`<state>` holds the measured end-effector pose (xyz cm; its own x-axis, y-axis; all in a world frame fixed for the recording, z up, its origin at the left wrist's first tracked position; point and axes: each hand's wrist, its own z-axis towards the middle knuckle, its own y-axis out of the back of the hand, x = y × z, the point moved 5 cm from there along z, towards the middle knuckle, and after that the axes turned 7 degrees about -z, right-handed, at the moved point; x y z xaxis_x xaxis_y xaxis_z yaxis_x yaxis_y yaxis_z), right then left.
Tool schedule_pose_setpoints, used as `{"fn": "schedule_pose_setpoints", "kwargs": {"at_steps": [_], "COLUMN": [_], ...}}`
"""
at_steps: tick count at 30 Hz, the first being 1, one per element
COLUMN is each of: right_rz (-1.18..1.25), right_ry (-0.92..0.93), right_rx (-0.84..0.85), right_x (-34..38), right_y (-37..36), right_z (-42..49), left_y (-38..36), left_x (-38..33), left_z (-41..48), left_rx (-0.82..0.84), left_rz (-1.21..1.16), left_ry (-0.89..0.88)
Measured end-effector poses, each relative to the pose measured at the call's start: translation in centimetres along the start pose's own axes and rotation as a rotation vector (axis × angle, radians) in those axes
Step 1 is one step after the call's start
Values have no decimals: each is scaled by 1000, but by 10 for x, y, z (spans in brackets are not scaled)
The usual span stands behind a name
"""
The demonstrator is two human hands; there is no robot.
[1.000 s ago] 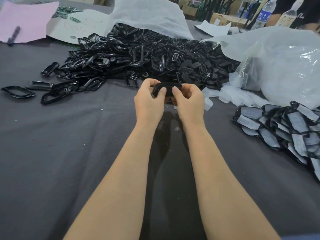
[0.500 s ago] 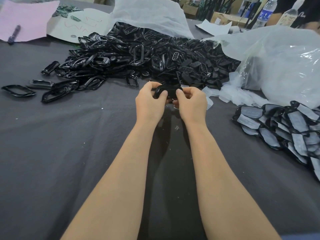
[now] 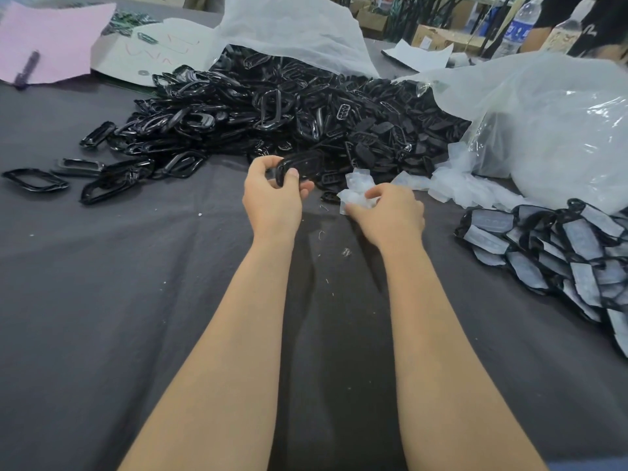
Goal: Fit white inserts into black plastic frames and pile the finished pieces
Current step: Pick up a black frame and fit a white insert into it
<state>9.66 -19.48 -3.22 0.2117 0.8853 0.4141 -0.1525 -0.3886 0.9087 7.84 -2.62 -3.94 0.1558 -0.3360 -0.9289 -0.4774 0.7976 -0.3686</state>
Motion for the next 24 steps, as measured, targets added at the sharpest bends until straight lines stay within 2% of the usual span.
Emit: {"fn": "schedule_pose_setpoints", "kwargs": {"at_steps": [3,10,15,17,20,24], "right_rz": [-35,226,131,165,355,596], "right_ry": [39,136,257,255,199,64], "right_rx": [-11,-278,-150,-128,-138,-226], "right_x": [3,10,23,23,17,4], "right_y": [-2,10,-6,-7,1,8], "right_z": [0,-6,-6,-6,-4,0], "left_y": [-1,-4,-5,-5,-6,-6], "left_x": [1,0,0,-1,-2,-2], "left_z": [-1,-3,-5,-5,-5,-6], "left_rx": [5,30,35,36,36,40], "left_rz": [-9,-6,-21,-33,-37,-42], "left_ry": [5,4,9,7,2,7]}}
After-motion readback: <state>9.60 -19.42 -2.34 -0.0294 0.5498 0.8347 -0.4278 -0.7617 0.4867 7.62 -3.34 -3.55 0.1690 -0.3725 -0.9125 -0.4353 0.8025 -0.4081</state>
